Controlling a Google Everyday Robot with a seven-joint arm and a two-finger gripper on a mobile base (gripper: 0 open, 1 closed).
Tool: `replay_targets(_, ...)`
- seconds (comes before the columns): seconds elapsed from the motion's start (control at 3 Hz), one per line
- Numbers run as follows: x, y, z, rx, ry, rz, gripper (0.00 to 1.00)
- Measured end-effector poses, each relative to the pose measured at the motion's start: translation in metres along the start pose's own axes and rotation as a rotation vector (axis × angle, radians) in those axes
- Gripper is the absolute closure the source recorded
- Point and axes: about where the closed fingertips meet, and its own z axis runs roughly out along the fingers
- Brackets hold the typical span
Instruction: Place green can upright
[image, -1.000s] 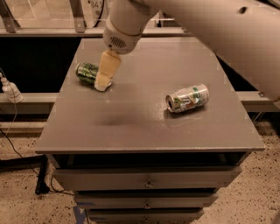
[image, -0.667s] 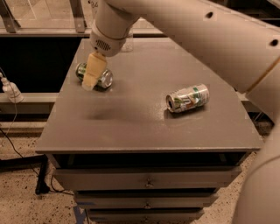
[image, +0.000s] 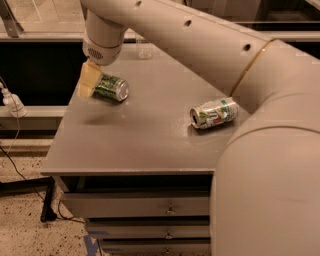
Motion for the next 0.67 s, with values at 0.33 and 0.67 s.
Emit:
replay_targets(0.33,-0.006,-0.007,0.022,0.020,0.039,-0.003,0.00)
replay_targets(0.67,-0.003,-0.015,0.044,0.029,0.085,-0.004,0.00)
